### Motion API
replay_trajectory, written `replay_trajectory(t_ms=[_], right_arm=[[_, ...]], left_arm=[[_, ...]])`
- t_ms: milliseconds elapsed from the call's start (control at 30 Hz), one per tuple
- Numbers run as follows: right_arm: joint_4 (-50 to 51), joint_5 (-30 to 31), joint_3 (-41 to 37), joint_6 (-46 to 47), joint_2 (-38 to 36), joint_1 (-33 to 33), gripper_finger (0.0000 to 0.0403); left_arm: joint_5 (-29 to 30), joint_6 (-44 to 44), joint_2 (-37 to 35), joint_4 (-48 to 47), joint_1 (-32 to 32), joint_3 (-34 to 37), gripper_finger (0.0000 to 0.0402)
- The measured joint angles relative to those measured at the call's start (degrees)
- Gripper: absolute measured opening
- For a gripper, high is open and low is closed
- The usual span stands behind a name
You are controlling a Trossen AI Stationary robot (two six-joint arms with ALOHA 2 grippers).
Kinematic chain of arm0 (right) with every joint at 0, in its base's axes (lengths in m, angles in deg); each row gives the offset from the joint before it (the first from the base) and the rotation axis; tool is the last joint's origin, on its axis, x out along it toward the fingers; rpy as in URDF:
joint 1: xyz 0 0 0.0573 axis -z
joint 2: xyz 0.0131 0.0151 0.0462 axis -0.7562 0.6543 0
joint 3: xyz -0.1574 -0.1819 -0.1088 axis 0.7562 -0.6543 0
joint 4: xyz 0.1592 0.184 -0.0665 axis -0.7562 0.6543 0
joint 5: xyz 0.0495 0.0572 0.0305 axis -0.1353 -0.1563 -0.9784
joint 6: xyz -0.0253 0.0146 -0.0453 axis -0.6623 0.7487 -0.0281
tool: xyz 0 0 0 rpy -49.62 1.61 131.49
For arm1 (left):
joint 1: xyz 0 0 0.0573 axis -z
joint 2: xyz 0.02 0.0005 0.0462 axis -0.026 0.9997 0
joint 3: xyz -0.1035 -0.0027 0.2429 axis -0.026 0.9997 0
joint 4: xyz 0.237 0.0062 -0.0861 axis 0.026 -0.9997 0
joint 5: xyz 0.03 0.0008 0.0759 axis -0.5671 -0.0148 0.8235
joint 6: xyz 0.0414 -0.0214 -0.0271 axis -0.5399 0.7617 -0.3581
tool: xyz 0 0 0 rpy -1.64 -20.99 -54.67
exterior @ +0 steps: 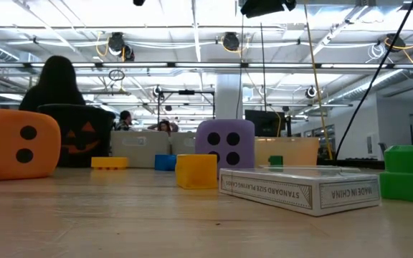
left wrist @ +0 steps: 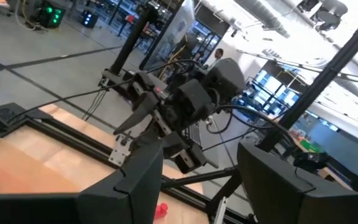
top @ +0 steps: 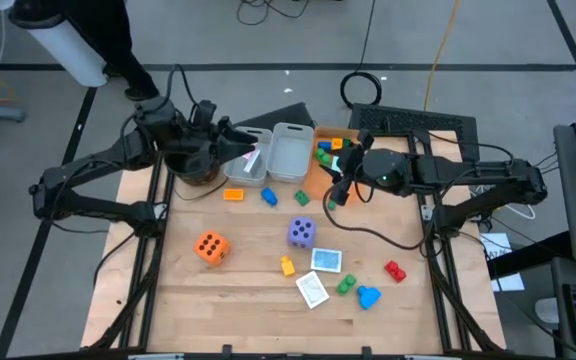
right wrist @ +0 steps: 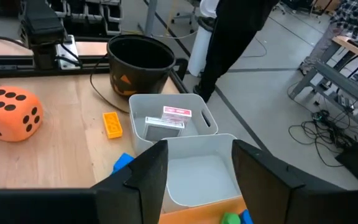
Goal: Pick & Place Toys
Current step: Put the orange dice into the right gray bin
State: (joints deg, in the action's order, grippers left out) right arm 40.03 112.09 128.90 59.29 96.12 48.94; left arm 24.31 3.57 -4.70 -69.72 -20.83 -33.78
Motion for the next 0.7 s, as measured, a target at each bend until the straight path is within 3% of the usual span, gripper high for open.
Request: replay_trajectory(t_ms=[700], right_arm=[[-1.1,0.1,0.0,-2.0,0.0,0.2,0.0166]], left_arm=[[1.3,0.0,0.2,0.0,0.0,-0.1,0.0216]])
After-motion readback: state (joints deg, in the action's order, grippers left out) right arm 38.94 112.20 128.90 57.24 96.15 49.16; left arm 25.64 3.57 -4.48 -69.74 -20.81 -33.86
